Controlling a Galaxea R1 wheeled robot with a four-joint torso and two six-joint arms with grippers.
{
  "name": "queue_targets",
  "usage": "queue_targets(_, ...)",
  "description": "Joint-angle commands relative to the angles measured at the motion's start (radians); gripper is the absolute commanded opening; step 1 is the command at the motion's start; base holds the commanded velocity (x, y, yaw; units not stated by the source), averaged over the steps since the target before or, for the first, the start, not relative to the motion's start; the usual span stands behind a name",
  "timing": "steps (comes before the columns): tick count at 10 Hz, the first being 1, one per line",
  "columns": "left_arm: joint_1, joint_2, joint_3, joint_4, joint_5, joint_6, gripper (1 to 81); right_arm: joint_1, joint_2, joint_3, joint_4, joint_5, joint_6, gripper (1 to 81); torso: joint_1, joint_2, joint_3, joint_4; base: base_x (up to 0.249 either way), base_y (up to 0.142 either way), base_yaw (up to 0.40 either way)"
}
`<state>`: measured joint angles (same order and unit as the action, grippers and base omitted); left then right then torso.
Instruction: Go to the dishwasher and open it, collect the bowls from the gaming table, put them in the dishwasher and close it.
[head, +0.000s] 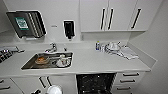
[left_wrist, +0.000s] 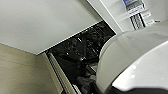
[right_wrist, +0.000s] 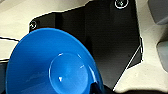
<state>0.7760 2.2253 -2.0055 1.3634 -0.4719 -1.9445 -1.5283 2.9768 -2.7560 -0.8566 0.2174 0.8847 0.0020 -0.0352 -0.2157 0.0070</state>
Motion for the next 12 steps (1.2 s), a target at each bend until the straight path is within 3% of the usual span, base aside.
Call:
queue_targets(1,-0.161,0.001,-0.004,0.1,0.03,-0.096,1.0,0.026,-0.006,0.012,-0.004,-0.023,0.005,1.0,0.0,0.0,-0.039,0.0,0.0,0.0,0.0)
queue_targets(3,-0.197,0.042,-0.032,0.173,0.042,-0.16,1.0,0.029,-0.006,0.016,-0.006,-0.023,0.005,1.0,0.0,0.0,-0.07,0.0,0.0,0.0,0.0)
queue_targets(5,-0.227,0.08,-0.071,0.236,0.048,-0.198,1.0,0.03,-0.005,0.02,-0.007,-0.023,0.005,1.0,0.0,0.001,-0.086,0.0,0.0,0.0,0.0)
queue_targets(7,-0.247,0.122,-0.134,0.256,0.047,-0.206,1.0,0.029,-0.006,0.023,-0.01,-0.023,0.005,1.0,0.001,0.001,-0.079,0.0,0.0,0.0,0.0)
queue_targets(8,-0.258,0.145,-0.147,0.313,0.045,-0.217,1.0,0.029,-0.006,0.021,-0.01,-0.023,0.005,1.0,0.001,0.001,-0.077,0.0,0.0,0.0,0.0)
queue_targets(10,-0.272,0.185,-0.15,0.433,0.044,-0.309,1.0,0.032,-0.005,0.023,-0.009,-0.023,0.005,1.0,0.001,0.001,-0.078,0.0,0.0,0.0,0.0)
queue_targets(12,-0.28,0.242,-0.148,0.457,0.042,-0.327,1.0,0.033,-0.003,0.023,-0.009,-0.023,0.005,1.0,0.001,0.001,-0.078,0.0,0.0,0.0,0.0)
